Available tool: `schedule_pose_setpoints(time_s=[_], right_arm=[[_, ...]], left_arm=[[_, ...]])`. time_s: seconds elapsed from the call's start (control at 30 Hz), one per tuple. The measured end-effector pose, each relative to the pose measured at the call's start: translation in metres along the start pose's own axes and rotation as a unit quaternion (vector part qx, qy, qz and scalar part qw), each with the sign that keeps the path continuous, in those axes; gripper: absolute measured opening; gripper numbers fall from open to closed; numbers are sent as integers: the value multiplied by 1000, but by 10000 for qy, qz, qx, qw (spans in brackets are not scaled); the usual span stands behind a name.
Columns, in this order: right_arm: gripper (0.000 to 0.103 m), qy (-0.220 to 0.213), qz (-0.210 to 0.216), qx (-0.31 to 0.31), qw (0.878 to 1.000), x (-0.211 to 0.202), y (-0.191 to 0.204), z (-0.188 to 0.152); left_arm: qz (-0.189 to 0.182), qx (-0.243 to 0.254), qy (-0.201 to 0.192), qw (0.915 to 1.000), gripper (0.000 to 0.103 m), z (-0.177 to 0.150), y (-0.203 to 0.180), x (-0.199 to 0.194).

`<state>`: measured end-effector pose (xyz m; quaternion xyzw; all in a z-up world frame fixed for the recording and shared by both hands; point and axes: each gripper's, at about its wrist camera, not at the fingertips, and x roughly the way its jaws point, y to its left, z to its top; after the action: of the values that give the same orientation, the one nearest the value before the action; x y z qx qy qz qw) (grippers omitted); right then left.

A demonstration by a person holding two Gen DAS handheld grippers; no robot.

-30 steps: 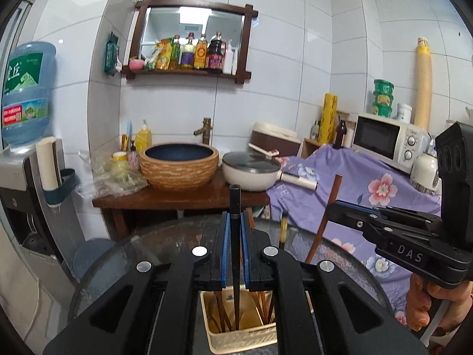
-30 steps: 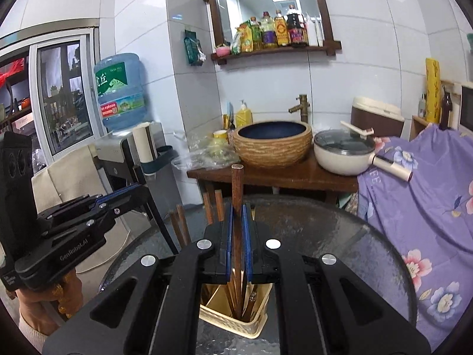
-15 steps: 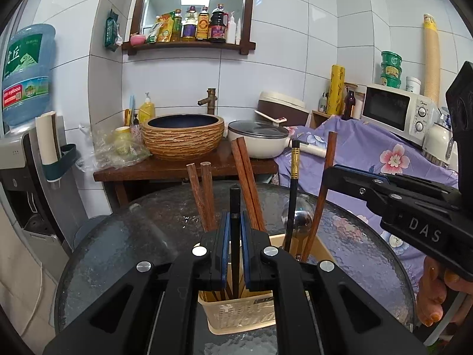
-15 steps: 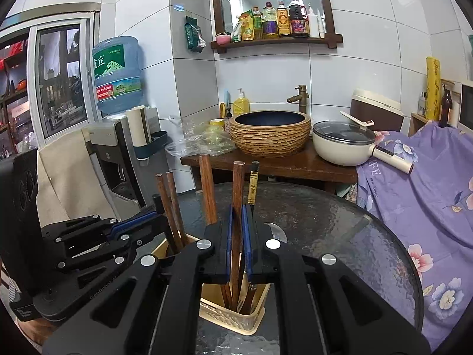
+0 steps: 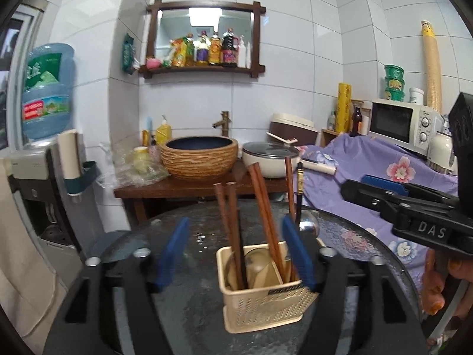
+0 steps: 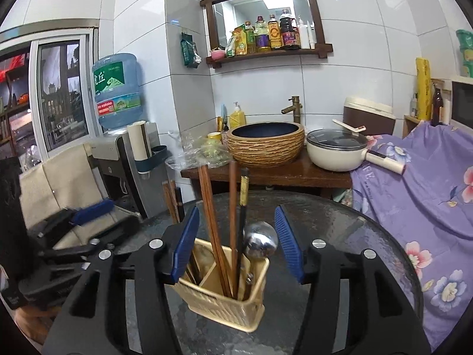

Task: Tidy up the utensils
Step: 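Withdraw both open tools up and away from the holder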

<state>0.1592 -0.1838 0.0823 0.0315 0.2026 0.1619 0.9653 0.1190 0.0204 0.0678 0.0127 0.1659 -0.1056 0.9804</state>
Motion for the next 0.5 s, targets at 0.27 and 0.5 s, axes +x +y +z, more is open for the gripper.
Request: schedule_pose_setpoints(time_s=[0.27,0.5], right_arm=[[93,494,-492,-35,9976,-43,12,-71],[97,1205,-806,-77,9894,-51,29,-150]], left_arm=[[541,-269,507,9969,97,-54,10,-44],[931,-41,1242,9879,97,-114,-5,-58]])
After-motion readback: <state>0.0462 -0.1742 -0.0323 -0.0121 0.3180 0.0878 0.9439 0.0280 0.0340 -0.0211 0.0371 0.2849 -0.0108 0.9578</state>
